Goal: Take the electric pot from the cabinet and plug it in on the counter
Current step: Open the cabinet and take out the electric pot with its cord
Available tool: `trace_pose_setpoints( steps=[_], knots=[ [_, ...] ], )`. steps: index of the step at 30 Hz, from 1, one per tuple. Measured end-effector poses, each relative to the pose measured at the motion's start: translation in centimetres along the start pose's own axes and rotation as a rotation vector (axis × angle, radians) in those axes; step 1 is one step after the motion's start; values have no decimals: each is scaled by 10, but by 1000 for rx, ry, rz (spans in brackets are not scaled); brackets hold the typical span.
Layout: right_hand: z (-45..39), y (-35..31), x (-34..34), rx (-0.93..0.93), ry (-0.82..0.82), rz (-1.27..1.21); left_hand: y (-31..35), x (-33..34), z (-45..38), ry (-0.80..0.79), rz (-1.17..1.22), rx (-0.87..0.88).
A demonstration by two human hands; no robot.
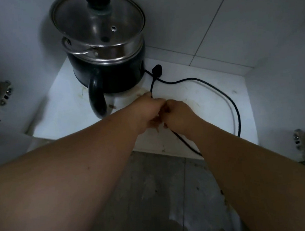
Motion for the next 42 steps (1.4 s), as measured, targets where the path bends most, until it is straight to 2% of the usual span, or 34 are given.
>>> trace_pose_setpoints(
  steps=[2,3,7,8,10,13,16,18,24,27,29,32,34,35,38,42],
  knots=[
    [-1,-3,-1,60,-136,-76,-1,-1,-3,26,57,17],
    [-3,-3,-6,79,-140,-54,-1,-2,-3,44,76,20],
    [-24,4,-38,29,228,202,-13,-10,1,72,98,-9],
    [-31,7,-41,23,247,232,-16,-13,2,66,88,-9],
    [-48,11,-35,8,173,299,-21,-20,4,51,55,4],
    [-67,12,-18,94,80,453,-22,-29,7,31,32,39],
    [-68,6,-16,155,290,577,-17,-31,10,6,10,75],
    [-63,7,-13,152,316,603,-15,-30,10,28,56,67],
    [-38,8,-15,205,208,188,-15,-18,6,94,166,137],
    [-18,6,-1,316,79,-466,-13,-5,6,72,155,166],
    [-4,6,3,366,15,-771,-10,10,8,-11,1,209],
    [7,10,-2,412,10,-912,-8,26,16,-121,-432,236],
    [12,10,-4,400,40,-945,-7,27,22,-45,-659,384],
    [13,9,-4,389,55,-976,-8,26,28,34,-663,488],
    [17,2,-1,388,118,-1115,-8,-5,46,423,-445,592],
    [17,-2,-1,381,157,-1030,3,-64,70,863,-353,718]
  ],
)
Point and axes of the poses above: each hand's wrist, its own z-axis away from the middle knuckle, its own x-axis out of the palm, y = z × x, the point moved 4 cm from there along -z, towards the middle knuckle, and after that the axes turned 3 degrees about -y, right-handed, at the moved point
